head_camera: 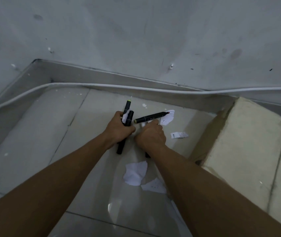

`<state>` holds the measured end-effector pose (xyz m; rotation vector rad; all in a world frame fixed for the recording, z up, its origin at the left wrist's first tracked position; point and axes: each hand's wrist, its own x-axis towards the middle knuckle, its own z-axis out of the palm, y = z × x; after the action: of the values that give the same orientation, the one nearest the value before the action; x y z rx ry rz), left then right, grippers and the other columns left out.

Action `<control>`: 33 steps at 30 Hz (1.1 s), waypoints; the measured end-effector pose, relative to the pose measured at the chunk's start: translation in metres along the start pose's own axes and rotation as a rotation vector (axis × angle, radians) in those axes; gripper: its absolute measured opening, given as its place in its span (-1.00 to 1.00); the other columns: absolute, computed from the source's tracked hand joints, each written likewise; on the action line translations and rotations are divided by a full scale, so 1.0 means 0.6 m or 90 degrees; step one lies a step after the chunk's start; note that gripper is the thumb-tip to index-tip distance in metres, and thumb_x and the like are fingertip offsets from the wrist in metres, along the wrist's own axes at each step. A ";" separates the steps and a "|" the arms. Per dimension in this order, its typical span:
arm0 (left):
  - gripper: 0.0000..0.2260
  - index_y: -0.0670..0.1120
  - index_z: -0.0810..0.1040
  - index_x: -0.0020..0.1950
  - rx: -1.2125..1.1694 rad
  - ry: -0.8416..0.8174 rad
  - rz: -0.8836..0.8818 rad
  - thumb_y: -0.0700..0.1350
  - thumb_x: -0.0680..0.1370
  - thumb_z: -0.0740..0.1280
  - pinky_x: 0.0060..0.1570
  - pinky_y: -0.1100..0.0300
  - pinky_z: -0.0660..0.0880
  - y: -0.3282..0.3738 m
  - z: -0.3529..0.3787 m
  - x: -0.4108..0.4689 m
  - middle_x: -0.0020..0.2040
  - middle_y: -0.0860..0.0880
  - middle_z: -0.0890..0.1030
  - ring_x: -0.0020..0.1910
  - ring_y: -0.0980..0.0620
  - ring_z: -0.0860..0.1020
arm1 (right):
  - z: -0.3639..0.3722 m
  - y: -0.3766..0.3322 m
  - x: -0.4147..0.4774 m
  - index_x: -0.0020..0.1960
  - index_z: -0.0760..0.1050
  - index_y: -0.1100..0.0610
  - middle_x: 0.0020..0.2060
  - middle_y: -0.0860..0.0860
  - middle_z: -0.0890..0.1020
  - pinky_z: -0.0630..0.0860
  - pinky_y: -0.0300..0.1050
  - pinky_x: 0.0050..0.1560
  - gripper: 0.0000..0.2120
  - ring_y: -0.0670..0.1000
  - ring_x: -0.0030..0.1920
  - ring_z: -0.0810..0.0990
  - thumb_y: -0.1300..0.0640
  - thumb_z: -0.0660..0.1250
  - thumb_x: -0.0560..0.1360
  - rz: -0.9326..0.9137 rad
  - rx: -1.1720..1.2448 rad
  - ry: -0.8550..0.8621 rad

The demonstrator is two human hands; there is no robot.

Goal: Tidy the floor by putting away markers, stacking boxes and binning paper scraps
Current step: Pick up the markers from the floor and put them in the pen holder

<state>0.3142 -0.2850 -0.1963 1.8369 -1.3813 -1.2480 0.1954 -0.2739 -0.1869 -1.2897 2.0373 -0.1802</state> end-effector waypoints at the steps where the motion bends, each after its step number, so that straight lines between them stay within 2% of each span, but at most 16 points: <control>1: -0.63 -0.11 0.39 0.18 0.022 -0.006 -0.002 -0.22 0.45 0.44 -0.27 0.22 0.40 -0.003 0.001 0.000 -0.04 -0.06 0.53 -0.16 0.04 0.51 | -0.002 0.001 0.000 0.44 0.15 0.23 0.34 0.19 0.41 0.45 -0.02 0.22 -0.21 0.16 0.32 0.45 -0.06 0.49 0.43 0.010 0.005 -0.001; 4: -0.53 -0.09 0.39 0.25 0.101 -0.005 0.002 -0.11 0.43 0.51 -0.09 0.16 0.43 -0.014 0.001 0.001 0.06 -0.07 0.53 0.00 -0.05 0.52 | -0.008 0.010 0.001 0.37 0.28 0.23 0.26 0.14 0.50 0.49 -0.05 0.13 -0.28 0.13 0.26 0.52 -0.13 0.48 0.40 0.043 -0.003 0.007; 7: -0.42 -0.09 0.36 0.29 0.221 0.009 0.041 -0.06 0.37 0.56 -0.05 0.11 0.49 -0.016 -0.006 0.004 0.10 -0.10 0.55 -0.01 -0.08 0.53 | -0.015 0.021 0.005 0.28 0.45 0.19 0.13 0.08 0.58 0.50 -0.12 -0.10 -0.43 0.08 0.11 0.61 -0.09 0.45 0.39 0.077 -0.018 -0.013; 10: -0.38 -0.05 0.33 0.28 0.325 0.034 0.065 -0.04 0.33 0.56 -0.08 0.07 0.53 -0.013 -0.012 0.005 0.08 -0.11 0.54 -0.05 -0.10 0.55 | -0.029 0.023 0.013 0.26 0.47 0.20 0.11 0.10 0.59 0.55 -0.10 -0.07 -0.53 0.11 0.09 0.62 0.04 0.41 0.41 0.096 0.029 0.019; 12: -0.45 -0.07 0.32 0.22 0.328 0.056 0.060 -0.04 0.37 0.53 -0.15 0.06 0.55 -0.011 -0.013 0.004 -0.01 -0.11 0.53 -0.14 -0.09 0.55 | -0.037 0.018 0.019 0.30 0.39 0.22 0.15 0.13 0.57 0.52 -0.07 0.02 -0.50 0.15 0.14 0.60 0.08 0.43 0.42 0.075 0.076 0.083; 14: -0.53 -0.12 0.32 0.20 0.292 0.080 0.058 -0.07 0.43 0.48 -0.17 0.04 0.57 -0.011 -0.011 0.005 -0.04 -0.13 0.52 -0.19 -0.10 0.54 | -0.043 0.009 0.025 0.34 0.32 0.20 0.16 0.16 0.55 0.50 -0.03 0.04 -0.46 0.19 0.15 0.58 0.13 0.42 0.43 -0.020 0.067 0.126; 16: -0.61 -0.16 0.34 0.20 0.253 0.104 0.063 -0.09 0.48 0.42 -0.20 0.07 0.51 -0.009 -0.008 0.010 -0.04 -0.15 0.53 -0.17 -0.12 0.53 | -0.050 -0.001 0.036 0.36 0.30 0.17 0.16 0.15 0.55 0.44 -0.06 -0.02 -0.46 0.19 0.15 0.57 0.17 0.40 0.44 -0.144 -0.027 0.126; 18: -0.69 -0.16 0.37 0.16 0.234 0.128 0.069 -0.08 0.52 0.37 -0.24 0.11 0.43 -0.005 -0.008 0.015 -0.06 -0.15 0.55 -0.19 -0.12 0.51 | -0.058 -0.013 0.056 0.42 0.29 0.13 0.21 0.15 0.54 0.41 -0.06 0.00 -0.42 0.20 0.19 0.55 0.17 0.40 0.45 -0.225 -0.133 0.088; 21: -0.71 -0.13 0.36 0.15 0.298 0.135 0.085 -0.05 0.52 0.35 -0.30 0.13 0.35 -0.002 -0.008 0.025 -0.12 -0.12 0.54 -0.25 -0.11 0.48 | -0.068 -0.032 0.087 0.52 0.19 0.07 0.26 0.18 0.53 0.45 -0.03 0.13 -0.31 0.22 0.24 0.53 0.12 0.39 0.47 -0.233 -0.229 0.014; 23: -0.69 -0.12 0.34 0.16 0.341 0.136 0.096 -0.07 0.51 0.35 -0.30 0.13 0.33 -0.001 -0.007 0.028 -0.13 -0.07 0.49 -0.26 -0.09 0.45 | -0.070 -0.037 0.102 0.44 0.28 0.10 0.24 0.17 0.55 0.45 -0.03 0.13 -0.42 0.20 0.23 0.54 0.11 0.38 0.47 -0.225 -0.272 0.030; 25: -0.67 -0.10 0.32 0.15 0.356 0.140 0.100 -0.08 0.48 0.36 -0.27 0.11 0.35 -0.006 -0.007 0.031 -0.11 -0.04 0.46 -0.23 -0.11 0.46 | -0.071 -0.037 0.111 0.33 0.35 0.13 0.19 0.15 0.57 0.43 -0.06 0.04 -0.55 0.19 0.20 0.56 0.13 0.36 0.48 -0.235 -0.297 0.082; 28: -0.64 -0.05 0.27 0.11 0.334 0.144 0.091 -0.06 0.46 0.40 -0.31 0.11 0.39 -0.017 -0.013 0.030 -0.12 -0.04 0.48 -0.24 -0.11 0.52 | -0.069 -0.031 0.116 0.27 0.41 0.14 0.16 0.13 0.59 0.40 -0.08 0.00 -0.61 0.16 0.16 0.58 0.11 0.36 0.48 -0.283 -0.345 0.125; 30: -0.64 -0.05 0.23 0.08 0.314 0.151 0.083 -0.06 0.48 0.39 -0.41 0.15 0.30 -0.023 -0.017 0.026 -0.20 -0.02 0.47 -0.34 -0.03 0.47 | -0.065 -0.026 0.114 0.24 0.46 0.15 0.16 0.13 0.59 0.42 -0.07 0.02 -0.61 0.16 0.16 0.57 0.02 0.37 0.47 -0.294 -0.331 0.123; 33: -0.67 -0.05 0.23 0.15 0.303 0.161 0.087 -0.04 0.51 0.33 -0.44 0.16 0.25 -0.020 -0.023 0.018 -0.27 -0.01 0.46 -0.39 0.02 0.43 | -0.058 -0.018 0.103 0.19 0.47 0.14 0.11 0.13 0.60 0.37 -0.07 -0.05 -0.58 0.18 0.12 0.57 -0.07 0.38 0.44 -0.269 -0.223 0.124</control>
<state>0.3326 -0.2926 -0.2043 2.0747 -1.7239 -0.6241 0.1658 -0.3397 -0.1863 -1.9872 1.9886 -0.1491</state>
